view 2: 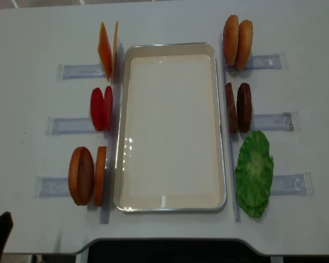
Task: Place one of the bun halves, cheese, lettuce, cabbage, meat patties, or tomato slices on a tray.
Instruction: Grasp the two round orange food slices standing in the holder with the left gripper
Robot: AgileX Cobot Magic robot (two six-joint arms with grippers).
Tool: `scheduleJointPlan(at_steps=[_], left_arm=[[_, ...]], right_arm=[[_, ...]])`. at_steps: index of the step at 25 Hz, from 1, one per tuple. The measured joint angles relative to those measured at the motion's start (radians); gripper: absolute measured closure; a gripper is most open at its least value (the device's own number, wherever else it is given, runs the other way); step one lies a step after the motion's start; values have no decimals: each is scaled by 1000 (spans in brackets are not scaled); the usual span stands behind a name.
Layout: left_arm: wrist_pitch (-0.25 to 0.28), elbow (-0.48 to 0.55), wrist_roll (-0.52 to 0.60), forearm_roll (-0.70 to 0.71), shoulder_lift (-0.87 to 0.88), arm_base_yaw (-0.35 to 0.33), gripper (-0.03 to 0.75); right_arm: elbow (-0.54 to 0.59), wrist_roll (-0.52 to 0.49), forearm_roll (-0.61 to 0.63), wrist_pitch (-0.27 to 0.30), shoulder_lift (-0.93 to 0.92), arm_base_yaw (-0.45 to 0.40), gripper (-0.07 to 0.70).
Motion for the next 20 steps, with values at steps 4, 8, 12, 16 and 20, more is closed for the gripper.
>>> scheduleJointPlan(at_steps=[4, 8, 12, 16, 20], left_arm=[[0, 0, 0, 0, 0, 0, 199], [0, 0, -2, 0, 0, 0, 199], [20, -14, -39, 4, 2, 0, 199], [63, -59, -63, 16, 63, 0, 199], [111, -114, -73, 19, 183, 0, 199]], right_arm=[[0, 0, 0, 0, 0, 0, 146], [0, 0, 0, 0, 0, 0, 146], [0, 0, 0, 0, 0, 0, 146], [0, 0, 0, 0, 0, 0, 146], [0, 0, 0, 0, 0, 0, 146]])
